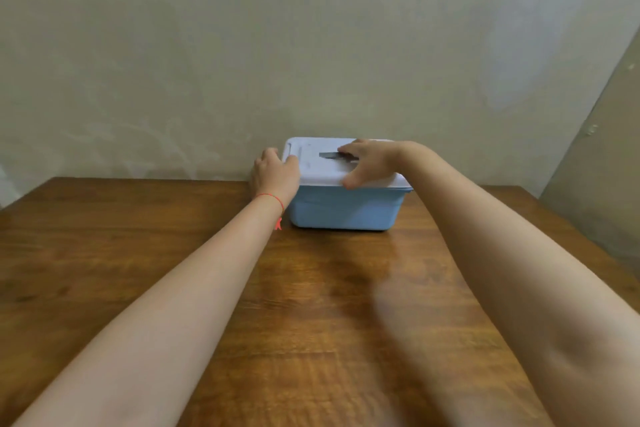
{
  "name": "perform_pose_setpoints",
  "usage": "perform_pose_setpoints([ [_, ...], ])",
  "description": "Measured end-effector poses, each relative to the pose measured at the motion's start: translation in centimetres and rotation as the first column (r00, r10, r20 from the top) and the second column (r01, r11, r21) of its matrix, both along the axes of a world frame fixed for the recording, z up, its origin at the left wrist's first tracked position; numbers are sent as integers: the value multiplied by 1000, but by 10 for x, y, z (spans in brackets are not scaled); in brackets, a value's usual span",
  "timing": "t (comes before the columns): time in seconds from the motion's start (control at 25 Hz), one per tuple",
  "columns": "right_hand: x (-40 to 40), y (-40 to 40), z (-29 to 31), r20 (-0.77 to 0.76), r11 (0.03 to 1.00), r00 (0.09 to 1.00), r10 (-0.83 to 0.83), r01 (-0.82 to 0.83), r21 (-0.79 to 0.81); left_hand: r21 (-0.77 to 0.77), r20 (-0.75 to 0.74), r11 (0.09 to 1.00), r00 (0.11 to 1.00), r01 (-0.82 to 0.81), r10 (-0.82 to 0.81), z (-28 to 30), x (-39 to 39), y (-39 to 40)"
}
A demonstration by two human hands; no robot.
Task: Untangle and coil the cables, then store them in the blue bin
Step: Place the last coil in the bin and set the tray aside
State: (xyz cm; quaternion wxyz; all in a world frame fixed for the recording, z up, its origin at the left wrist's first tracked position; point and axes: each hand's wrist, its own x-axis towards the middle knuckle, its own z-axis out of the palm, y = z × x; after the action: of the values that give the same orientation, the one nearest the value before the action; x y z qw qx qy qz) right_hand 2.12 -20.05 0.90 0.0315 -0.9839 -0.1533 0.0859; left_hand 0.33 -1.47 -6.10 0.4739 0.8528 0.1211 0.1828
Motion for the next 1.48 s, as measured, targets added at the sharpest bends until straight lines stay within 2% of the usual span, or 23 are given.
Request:
perform_pose_setpoints([
  [0.08,4,4,0,-33,995,999,4,-8,-102,-51,-18,996,997,71,-72,-6,1,2],
  [0.16,2,4,5,-56,993,998,8,-14,-115,-94,32,994,998,58,-56,-8,0,3],
  [0.24,-2,4,7,-75,998,997,-10,6,-55,-136,77,990,997,29,-19,-8,0,3],
  [0.32,-3,4,-2,-21,993,999,-24,26,113,-263,85,965,996,-13,37,-10,0,1],
  [0.36,-4,4,-10,69,981,997,-45,31,190,-400,49,916,998,-24,48,-13,1,0],
  [0.44,-2,-1,-28,261,953,947,-186,109,284,-677,-57,735,998,-33,-7,-14,-2,-3],
  [0.48,-1,-5,-33,293,928,907,-301,208,309,-722,-80,691,997,-44,-19,-14,-4,-3],
  [0.52,1,-11,-37,293,883,855,-429,329,334,-690,-50,723,999,-37,3,-14,-3,-3],
  [0.56,2,-17,-39,244,806,792,-560,454,380,-586,8,810,999,-26,38,-12,-2,-2],
  [0.64,1,-28,-41,21,588,677,-736,623,516,-302,73,952,995,-49,74,-5,-4,-4],
  [0.68,0,-31,-41,-107,497,661,-743,651,573,-207,79,976,994,-62,80,-3,-6,-4],
  [0.76,-4,-32,-40,-253,389,674,-694,646,657,-99,72,991,992,-95,103,1,-9,-5],
  [0.8,-5,-35,-42,-303,323,670,-678,641,696,-72,64,992,992,-102,107,2,-10,-6],
  [0.88,-6,-36,-46,-423,124,648,-633,624,771,-60,58,993,993,-100,104,4,-11,-3],
  [0.96,-4,-40,-53,-437,-13,623,-649,565,825,-54,65,993,992,-108,112,4,-11,-4],
  [1.0,-3,-40,-56,-385,-6,621,-682,522,853,-47,69,993,991,-113,116,4,-11,-5],
  [1.08,-3,-39,-56,-222,139,641,-735,463,876,-36,69,993,991,-115,117,3,-12,-8],
  [1.16,-1,-35,-57,-121,233,656,-745,426,874,-60,72,991,990,-118,122,3,-9,-7],
  [1.32,1,-30,-59,-1,386,666,-746,433,815,-92,61,986,987,-141,147,0,-6,-8],
  [1.44,3,-33,-59,20,409,670,-742,429,805,-108,54,983,987,-146,152,-2,-4,-7],
  [1.48,-1,-35,-54,13,436,698,-716,432,790,-81,36,988,990,-133,136,3,-9,-7],
])
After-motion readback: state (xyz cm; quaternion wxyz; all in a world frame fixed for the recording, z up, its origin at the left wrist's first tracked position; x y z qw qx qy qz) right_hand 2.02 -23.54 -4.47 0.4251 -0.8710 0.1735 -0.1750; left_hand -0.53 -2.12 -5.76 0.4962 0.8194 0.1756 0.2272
